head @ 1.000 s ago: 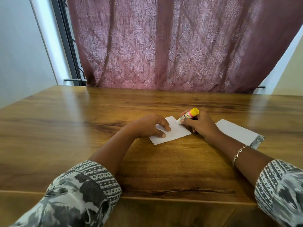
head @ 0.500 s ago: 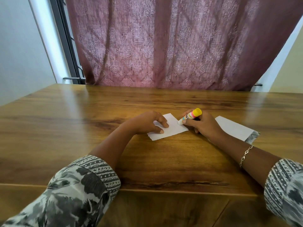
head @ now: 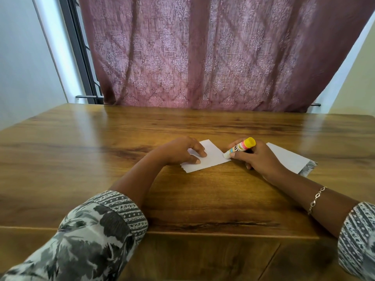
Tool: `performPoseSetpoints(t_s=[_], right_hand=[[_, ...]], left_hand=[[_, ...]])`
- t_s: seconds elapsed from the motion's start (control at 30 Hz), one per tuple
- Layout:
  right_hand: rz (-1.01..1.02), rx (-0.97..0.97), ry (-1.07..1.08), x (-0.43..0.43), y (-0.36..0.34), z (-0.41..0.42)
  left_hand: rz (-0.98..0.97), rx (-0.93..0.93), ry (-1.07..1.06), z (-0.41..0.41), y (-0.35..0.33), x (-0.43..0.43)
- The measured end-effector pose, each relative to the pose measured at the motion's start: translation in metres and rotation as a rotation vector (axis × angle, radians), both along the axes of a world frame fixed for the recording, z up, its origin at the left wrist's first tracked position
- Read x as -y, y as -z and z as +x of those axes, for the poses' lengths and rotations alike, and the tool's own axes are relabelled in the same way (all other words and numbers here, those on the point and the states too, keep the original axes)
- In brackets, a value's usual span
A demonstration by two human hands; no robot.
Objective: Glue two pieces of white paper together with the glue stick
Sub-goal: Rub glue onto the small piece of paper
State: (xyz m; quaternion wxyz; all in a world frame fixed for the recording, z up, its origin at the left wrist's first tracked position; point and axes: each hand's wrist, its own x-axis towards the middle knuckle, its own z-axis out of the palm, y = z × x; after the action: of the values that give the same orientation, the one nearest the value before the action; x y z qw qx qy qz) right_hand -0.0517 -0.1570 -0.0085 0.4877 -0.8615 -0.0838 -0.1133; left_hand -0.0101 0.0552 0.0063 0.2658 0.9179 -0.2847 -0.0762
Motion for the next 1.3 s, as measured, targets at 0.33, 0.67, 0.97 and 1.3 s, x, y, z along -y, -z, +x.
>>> performPoseSetpoints(t_s=[0.33,0.67,0.97,1.3], right_hand=[[0.019,0.014,-0.017,0.006,0.004,-0.003],[0.287,-0.059,-0.001,0.009,0.005,0.002],[0.282,-0.056,0.014,0.007,0.006,0.008],[0.125,0.024,0.098,-0.019,0.003,0.035]], left_hand=[[-0.009,-0.003,0.012,0.002,0.001,0.0],[0.147,0.068,-0.037,-0.001,-0.002,0.001],[0.407,0.282,-0.21,-0.006,-0.002,0.009],[0.384,0.371,-0.4,-0.006,0.007,0.021]])
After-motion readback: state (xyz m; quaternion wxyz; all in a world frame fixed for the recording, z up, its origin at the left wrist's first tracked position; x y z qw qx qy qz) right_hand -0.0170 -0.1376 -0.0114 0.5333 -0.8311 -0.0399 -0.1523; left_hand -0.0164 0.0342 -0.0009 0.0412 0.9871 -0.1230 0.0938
